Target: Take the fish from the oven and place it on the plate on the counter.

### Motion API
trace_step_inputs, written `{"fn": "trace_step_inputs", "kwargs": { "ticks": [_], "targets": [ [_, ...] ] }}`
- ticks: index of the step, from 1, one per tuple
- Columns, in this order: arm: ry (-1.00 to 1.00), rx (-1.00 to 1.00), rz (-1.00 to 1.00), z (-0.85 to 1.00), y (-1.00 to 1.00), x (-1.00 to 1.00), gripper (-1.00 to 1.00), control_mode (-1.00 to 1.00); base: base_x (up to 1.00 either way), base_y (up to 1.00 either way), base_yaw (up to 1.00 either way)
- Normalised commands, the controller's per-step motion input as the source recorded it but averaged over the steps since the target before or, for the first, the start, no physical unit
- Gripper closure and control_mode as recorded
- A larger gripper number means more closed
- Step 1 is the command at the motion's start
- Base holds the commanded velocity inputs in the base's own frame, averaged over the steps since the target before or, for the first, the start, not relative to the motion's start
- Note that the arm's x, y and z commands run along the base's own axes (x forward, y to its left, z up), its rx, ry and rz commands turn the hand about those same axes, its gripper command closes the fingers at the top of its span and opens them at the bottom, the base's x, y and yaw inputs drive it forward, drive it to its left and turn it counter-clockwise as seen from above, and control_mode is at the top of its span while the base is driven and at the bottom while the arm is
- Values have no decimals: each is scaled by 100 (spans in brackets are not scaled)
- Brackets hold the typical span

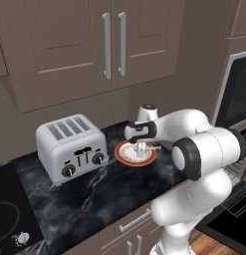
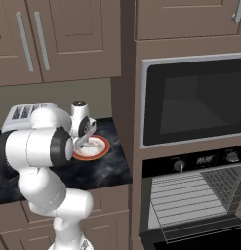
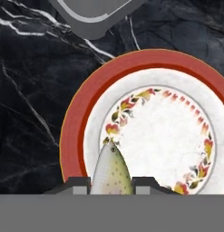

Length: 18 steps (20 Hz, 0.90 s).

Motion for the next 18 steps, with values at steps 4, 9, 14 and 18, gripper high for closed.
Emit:
{"fn": "trace_step_inputs", "kwargs": {
  "ticks": [4, 9, 14, 18],
  "targets": [
    [-7, 0, 0, -12, 0, 23, 100, -100, 0, 0, 0],
    [-9, 0, 0, -13, 7, 13, 100, -100, 0, 0, 0],
    [-7, 0, 0, -11, 12, 13, 100, -100, 0, 0, 0],
    [-2, 0, 0, -6, 6, 21, 100, -100, 0, 0, 0]
  ]
}}
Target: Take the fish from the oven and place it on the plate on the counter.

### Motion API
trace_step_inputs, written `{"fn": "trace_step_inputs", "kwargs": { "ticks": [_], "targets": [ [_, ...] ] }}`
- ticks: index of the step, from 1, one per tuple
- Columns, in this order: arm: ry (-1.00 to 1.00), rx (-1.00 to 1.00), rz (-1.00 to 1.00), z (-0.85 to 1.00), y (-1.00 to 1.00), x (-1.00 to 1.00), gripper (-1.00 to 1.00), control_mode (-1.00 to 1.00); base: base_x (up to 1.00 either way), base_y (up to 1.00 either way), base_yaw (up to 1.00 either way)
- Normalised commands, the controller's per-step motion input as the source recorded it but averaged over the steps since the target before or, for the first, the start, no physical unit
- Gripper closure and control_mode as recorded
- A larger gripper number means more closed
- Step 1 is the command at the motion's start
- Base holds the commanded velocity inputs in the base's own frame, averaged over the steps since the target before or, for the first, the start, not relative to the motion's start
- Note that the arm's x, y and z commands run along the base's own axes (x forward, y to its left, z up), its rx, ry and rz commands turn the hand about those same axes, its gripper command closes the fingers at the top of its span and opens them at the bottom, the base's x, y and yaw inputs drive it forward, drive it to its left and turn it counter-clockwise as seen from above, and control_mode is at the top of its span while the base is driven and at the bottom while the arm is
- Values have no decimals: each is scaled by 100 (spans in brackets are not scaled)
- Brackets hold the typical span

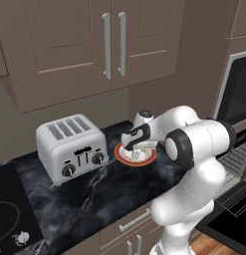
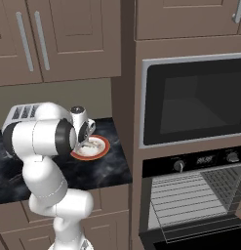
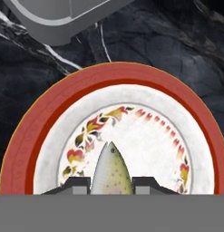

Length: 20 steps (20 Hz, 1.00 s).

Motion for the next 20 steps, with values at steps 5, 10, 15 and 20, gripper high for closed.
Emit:
{"fn": "trace_step_inputs", "kwargs": {
  "ticks": [5, 10, 15, 20],
  "targets": [
    [0, 0, 0, -2, 0, 13, 100, -100, 0, 0, 0],
    [0, 0, 0, 0, -1, 1, 100, -100, 0, 0, 0],
    [0, 0, 0, 0, 0, 0, -100, -100, 0, 0, 0],
    [0, 0, 0, 0, 0, 0, -100, -100, 0, 0, 0]
  ]
}}
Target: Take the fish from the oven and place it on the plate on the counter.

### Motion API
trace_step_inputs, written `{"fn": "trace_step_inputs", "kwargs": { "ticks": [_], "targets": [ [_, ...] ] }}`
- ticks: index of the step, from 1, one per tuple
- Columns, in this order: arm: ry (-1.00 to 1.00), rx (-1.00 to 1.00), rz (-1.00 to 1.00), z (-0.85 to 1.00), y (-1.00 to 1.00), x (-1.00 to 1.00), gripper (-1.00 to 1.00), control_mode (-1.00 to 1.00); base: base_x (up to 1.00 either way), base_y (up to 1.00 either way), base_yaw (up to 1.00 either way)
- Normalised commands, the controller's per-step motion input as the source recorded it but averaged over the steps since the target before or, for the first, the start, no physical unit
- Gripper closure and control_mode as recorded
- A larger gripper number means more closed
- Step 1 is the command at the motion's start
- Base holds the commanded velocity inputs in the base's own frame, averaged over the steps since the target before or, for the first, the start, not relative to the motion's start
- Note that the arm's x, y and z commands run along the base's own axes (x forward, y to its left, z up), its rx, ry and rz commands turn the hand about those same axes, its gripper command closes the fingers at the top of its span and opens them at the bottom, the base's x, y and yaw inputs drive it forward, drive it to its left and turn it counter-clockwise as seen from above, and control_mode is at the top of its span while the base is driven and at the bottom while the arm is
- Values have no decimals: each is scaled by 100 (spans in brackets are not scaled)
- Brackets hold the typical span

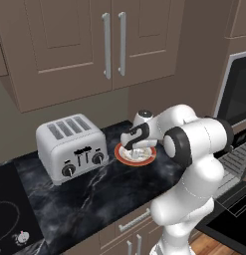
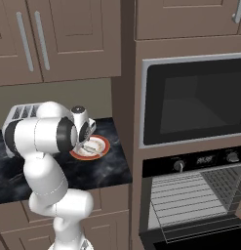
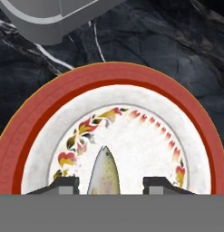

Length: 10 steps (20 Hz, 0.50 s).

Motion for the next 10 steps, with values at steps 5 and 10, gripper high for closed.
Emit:
{"fn": "trace_step_inputs", "kwargs": {
  "ticks": [5, 10],
  "targets": [
    [0, 0, 0, 0, 0, 0, -100, -100, 0, 0, 0],
    [0, 0, 0, 11, 0, -1, -100, -100, 0, 0, 0]
  ]
}}
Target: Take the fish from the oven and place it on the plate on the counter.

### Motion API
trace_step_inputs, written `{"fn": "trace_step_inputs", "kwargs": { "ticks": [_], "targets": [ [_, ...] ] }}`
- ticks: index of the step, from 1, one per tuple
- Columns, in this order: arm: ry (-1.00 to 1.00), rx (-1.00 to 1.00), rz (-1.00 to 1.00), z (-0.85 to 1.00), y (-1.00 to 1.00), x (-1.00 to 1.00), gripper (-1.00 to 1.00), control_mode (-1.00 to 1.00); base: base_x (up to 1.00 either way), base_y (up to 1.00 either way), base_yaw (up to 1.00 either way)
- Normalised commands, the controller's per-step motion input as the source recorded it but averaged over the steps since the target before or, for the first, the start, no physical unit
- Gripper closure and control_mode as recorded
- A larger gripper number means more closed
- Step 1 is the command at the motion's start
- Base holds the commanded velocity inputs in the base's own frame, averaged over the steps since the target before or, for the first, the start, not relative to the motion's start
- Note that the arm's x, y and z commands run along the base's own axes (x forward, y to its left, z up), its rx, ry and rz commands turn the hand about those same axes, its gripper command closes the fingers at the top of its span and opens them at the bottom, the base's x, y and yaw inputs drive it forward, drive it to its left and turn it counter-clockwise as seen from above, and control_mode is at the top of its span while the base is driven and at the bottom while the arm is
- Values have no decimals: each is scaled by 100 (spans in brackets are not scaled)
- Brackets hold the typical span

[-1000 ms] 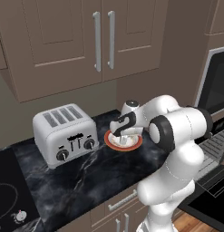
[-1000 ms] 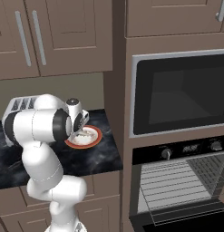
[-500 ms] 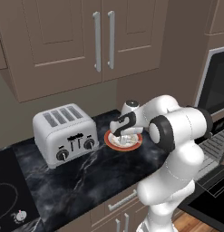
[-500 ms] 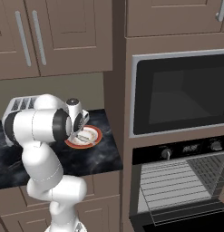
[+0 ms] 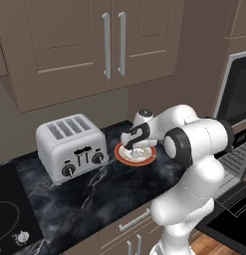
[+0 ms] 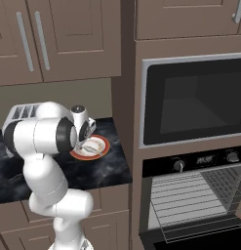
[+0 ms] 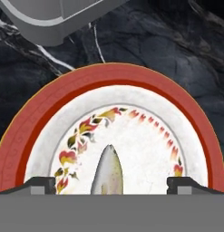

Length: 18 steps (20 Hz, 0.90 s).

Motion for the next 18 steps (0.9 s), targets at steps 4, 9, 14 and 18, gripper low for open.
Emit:
{"fn": "trace_step_inputs", "kwargs": {
  "ticks": [4, 9, 14, 18],
  "targets": [
    [-3, 0, -8, 64, -1, -35, -100, -100, 0, 0, 0],
    [-7, 1, -14, 75, -37, -50, -100, -100, 0, 0, 0],
    [-1, 3, -19, 73, -41, -77, -100, -100, 0, 0, 0],
    [0, 0, -20, 91, -32, -82, -100, -100, 0, 0, 0]
  ]
}}
